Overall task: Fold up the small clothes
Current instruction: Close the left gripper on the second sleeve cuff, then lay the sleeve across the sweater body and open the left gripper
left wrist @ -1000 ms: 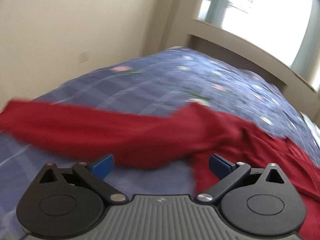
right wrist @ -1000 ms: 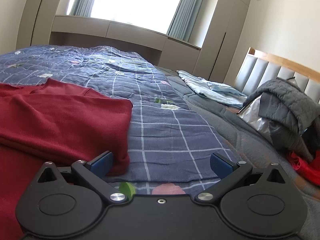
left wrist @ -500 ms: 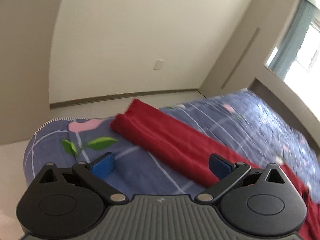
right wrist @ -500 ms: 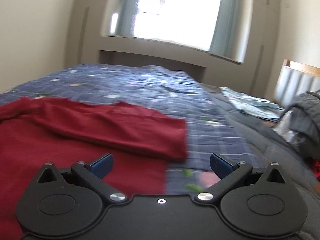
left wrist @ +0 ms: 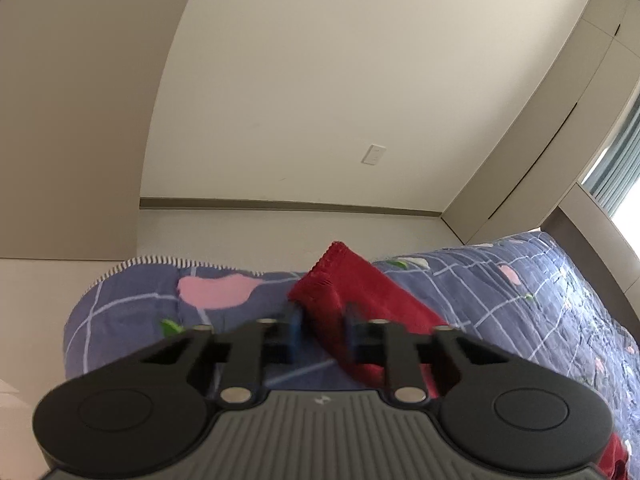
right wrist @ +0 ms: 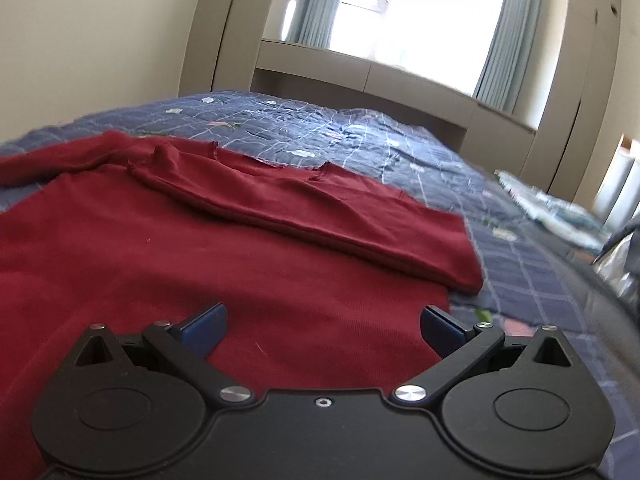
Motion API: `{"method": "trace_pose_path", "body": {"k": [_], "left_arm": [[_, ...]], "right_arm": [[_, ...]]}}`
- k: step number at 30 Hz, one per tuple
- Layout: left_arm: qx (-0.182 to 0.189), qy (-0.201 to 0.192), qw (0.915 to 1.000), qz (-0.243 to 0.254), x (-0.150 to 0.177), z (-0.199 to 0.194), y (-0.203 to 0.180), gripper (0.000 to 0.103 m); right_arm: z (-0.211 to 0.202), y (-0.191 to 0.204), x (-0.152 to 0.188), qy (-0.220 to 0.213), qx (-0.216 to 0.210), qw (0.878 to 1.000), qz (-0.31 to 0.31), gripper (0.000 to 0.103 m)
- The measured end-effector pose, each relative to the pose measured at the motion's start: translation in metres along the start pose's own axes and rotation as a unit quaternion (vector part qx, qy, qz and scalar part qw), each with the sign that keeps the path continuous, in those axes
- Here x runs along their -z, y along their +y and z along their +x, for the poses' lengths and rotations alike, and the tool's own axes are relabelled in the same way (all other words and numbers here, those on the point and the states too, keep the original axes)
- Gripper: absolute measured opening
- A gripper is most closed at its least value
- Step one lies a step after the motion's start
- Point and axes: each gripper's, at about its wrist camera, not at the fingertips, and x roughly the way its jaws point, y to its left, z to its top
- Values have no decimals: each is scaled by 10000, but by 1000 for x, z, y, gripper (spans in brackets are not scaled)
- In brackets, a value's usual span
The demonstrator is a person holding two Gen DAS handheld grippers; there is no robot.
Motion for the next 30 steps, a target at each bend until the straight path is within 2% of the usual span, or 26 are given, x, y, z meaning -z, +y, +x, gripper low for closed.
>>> {"method": "trace_pose_path", "body": {"k": [2,4,9,12,15,19,23,26,30], "left_arm": [[43,-15,10000,-49,-5,-2,-4,6],[148,-118,9998,5,-11,-8,-14,5],[690,-541,9947,539,-28,-36,-69,4],[1215,-803,9854,882,-33,-58,-119,4],[1802,-959,9703,1295,-28,-82,-178,4],[2692,-978,9392,1894,0,-111,-258,4],[3567,-738,8975,2487,51,-132,-328,4],[4044,-401,8654,2931,100,-138,-369,4],[4423,39,8252,3514,175,-128,-402,4]], "right_arm": [[2,-6,1,37,-95,9998,147,102],[3,-8,1,57,-148,9996,213,103],[1,-9,4,1,-182,9995,275,102],[0,-10,4,-62,-195,9993,316,102],[-2,-15,6,-120,-241,9989,376,103],[-4,-20,7,-194,-322,9977,557,103],[-13,-31,7,-354,-240,9943,978,103],[-21,-49,11,-360,-269,9875,1508,103],[-30,-78,21,-167,-305,9767,2117,103]]}}
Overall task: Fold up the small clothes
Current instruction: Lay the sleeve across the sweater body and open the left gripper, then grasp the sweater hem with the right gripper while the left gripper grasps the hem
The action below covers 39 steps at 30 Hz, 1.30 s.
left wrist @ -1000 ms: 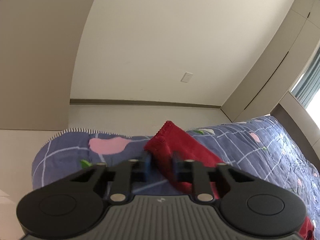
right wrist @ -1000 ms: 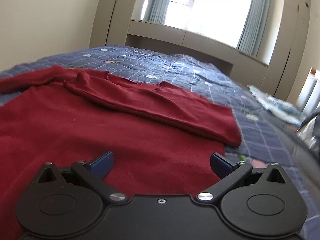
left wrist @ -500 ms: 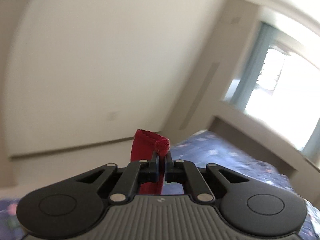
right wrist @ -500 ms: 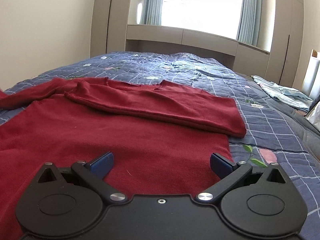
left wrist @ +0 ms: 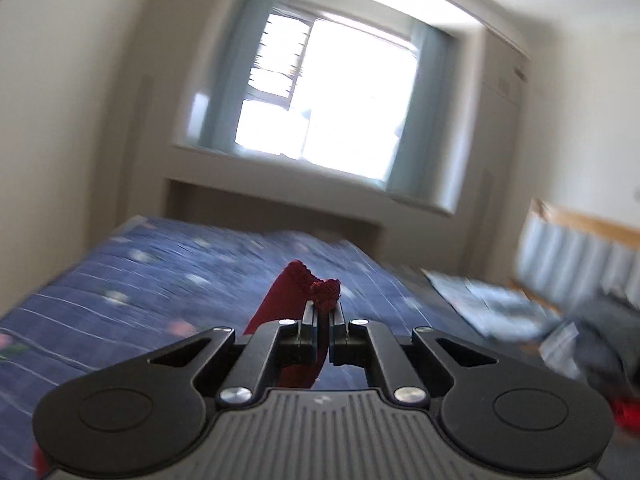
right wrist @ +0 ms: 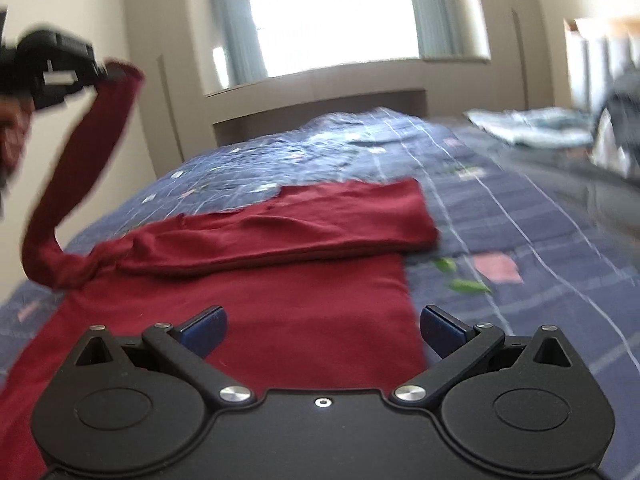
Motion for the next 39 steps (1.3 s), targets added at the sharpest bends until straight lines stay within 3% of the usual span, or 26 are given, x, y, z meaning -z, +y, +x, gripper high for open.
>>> {"method": "trace_pose_path", "body": {"k": [6,11,13,15,16,19,23,27,31,36,39], "left_arm": [[556,792,9942,470,88,42,-47,4],[741,1389,9852,677,129,58,-62,8],[743,1538,9836,588,132,53,-65,22],[736,1615,9831,446,132,46,-65,47],[700,1600,9839,374,129,43,-62,64],[641,1526,9860,194,116,26,-55,83],[472,1479,9879,0,104,0,-37,100],[192,1465,9890,105,98,-34,-11,102],[-397,1453,9881,312,97,-71,28,103],[-1302,1461,9795,470,104,-105,86,103],[-1567,1582,9735,526,110,-110,120,103]], "right_arm": [[-21,-30,7,165,279,9994,134,103],[-37,-41,17,200,602,9977,-218,103],[-40,-46,20,182,647,9973,-293,103],[-42,-48,22,163,638,9972,-341,103],[-43,-48,23,157,627,9973,-345,103],[-41,-47,21,150,619,9973,-360,103],[-40,-46,17,168,507,9981,-304,103],[-37,-42,12,195,352,9986,-343,103],[-31,-33,3,227,183,9983,-511,103],[-16,-16,-9,247,49,9973,-694,102],[-1,-3,-18,311,-157,9961,-808,102]]}}
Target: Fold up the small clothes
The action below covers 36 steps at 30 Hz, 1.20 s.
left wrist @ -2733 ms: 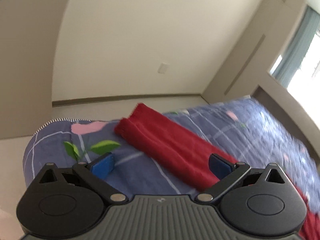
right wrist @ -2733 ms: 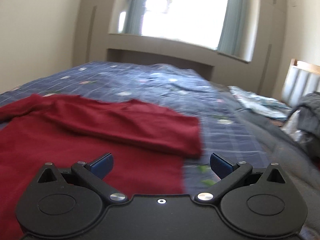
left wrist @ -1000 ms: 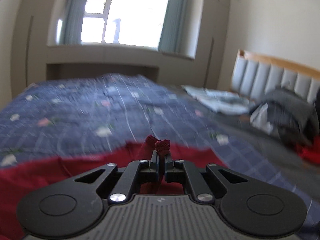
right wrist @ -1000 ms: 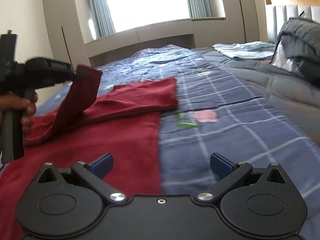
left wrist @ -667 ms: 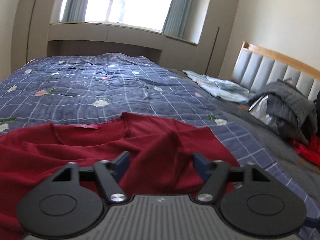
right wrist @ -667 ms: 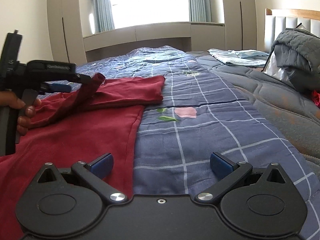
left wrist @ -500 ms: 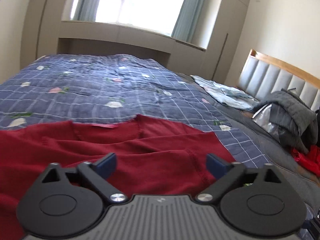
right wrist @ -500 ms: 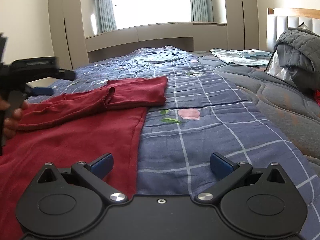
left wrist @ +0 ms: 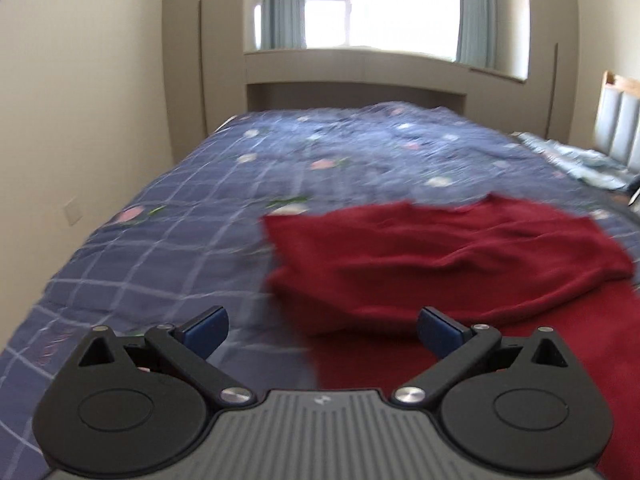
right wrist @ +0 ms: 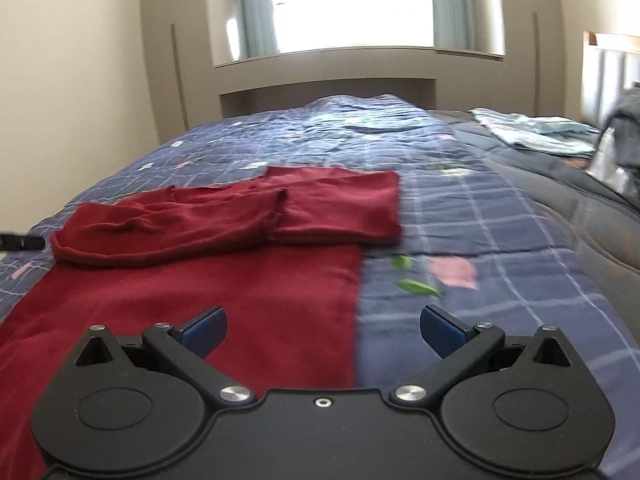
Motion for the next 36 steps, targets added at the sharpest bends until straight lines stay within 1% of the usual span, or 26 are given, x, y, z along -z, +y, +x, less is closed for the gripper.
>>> {"method": "trace_pose_path", "body": {"k": [4,7,8,9,10,12,13,14,16,17,18,19,21,24,25,26,27,28,29,30,32,34,36], "left_arm": [[-125,267,9994,183,5,25,33,102],[-25,230,9990,372,3,38,49,97],[18,217,9987,451,2,43,50,94],[81,195,9983,541,1,47,50,93],[147,162,9977,645,0,51,50,91],[240,53,9959,869,-2,57,48,90],[292,0,9949,961,-1,59,47,90],[380,-43,9937,1057,-2,62,46,88],[541,-99,9904,1271,-3,64,45,86],[606,-128,9881,1405,-3,66,44,85],[649,-156,9862,1515,-4,66,43,85],[697,-192,9848,1582,-4,67,43,85],[824,-257,9827,1638,-5,67,44,82],[1011,-293,9781,1796,-9,70,41,70],[1088,-276,9764,1847,-10,72,40,61],[1164,-233,9747,1893,-12,74,37,47],[1265,-171,9726,1945,-13,76,34,38],[1342,-136,9708,1983,-14,77,32,27],[1330,-168,9703,2014,-15,77,29,22],[1279,-244,9700,2052,-16,76,26,18],[1128,-378,9708,2082,-18,73,20,14],[962,-517,9722,2073,-19,68,15,13],[792,-728,9734,2023,-19,58,13,12]], "right_arm": [[30,5,-30,80,-464,9989,-32,102],[58,7,-60,49,-574,9983,-23,102],[73,6,-71,80,-627,9980,-6,98],[84,5,-78,134,-637,9979,22,92],[98,5,-87,235,-639,9977,70,90],[120,6,-99,410,-698,9966,138,80],[129,6,-103,499,-748,9958,160,78],[137,7,-106,595,-801,9949,163,74],[149,9,-106,773,-834,9934,132,59],[153,11,-106,876,-810,9928,109,45],[155,12,-106,921,-806,9924,90,35],[156,12,-105,917,-817,9924,65,32],[153,13,-105,877,-872,9923,-14,18],[152,17,-110,811,-969,9919,-104,11],[151,19,-113,777,-979,9920,-187,11],[150,21,-116,731,-981,9921,-261,11],[149,23,-121,676,-983,9923,-333,10],[148,25,-126,609,-986,9925,-389,10],[146,26,-132,524,-993,9927,-433,10],[144,28,-139,425,-994,9930,-472,10],[139,29,-152,194,-969,9937,-533,10],[135,28,-164,-23,-937,9942,-523,10],[133,24,-170,-131,-912,9948,-427,10]]}}
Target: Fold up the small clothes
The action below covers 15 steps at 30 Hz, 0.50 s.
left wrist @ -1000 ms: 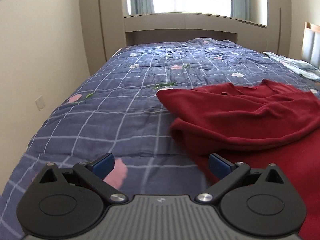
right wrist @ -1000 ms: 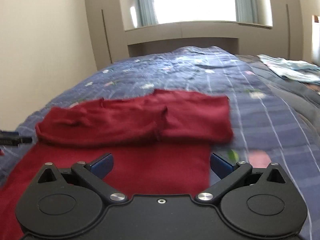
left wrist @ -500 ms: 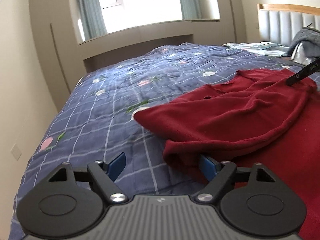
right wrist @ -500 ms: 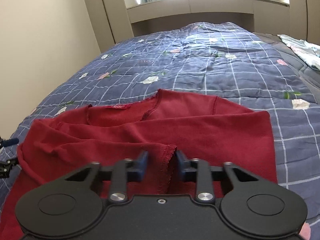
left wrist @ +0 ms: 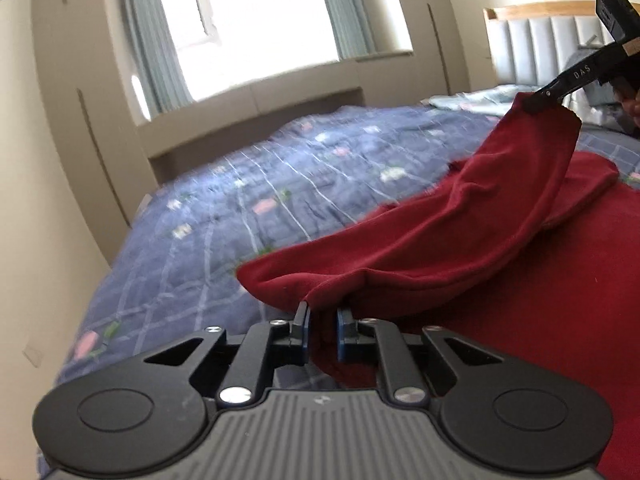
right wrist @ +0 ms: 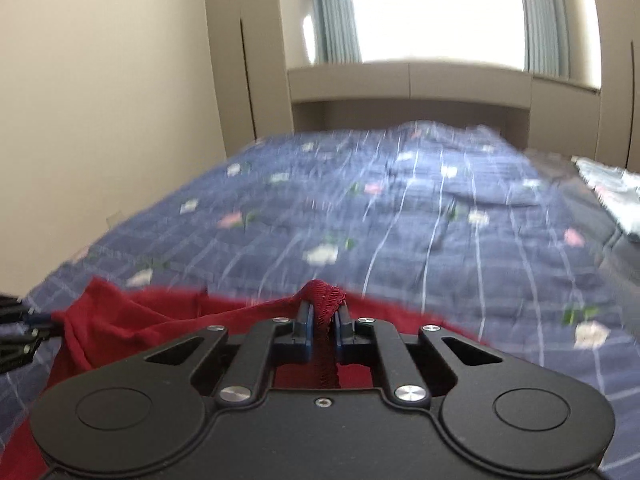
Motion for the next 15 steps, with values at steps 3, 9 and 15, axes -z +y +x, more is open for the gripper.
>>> {"method": "trace_pose_path", "body": {"k": [3,9,15], "left_arm": [[-344,-300,9990,-14,3,-17,-9,12],[-331,253,9988,-259,27,-12,-18,11],[-346,414,9981,-296,28,-9,-16,11]], "right_arm": [[6,-3,9,220,95,9997,94,10],[28,-11,50,785,335,9961,205,10],[34,-13,68,868,319,9954,266,11]]}}
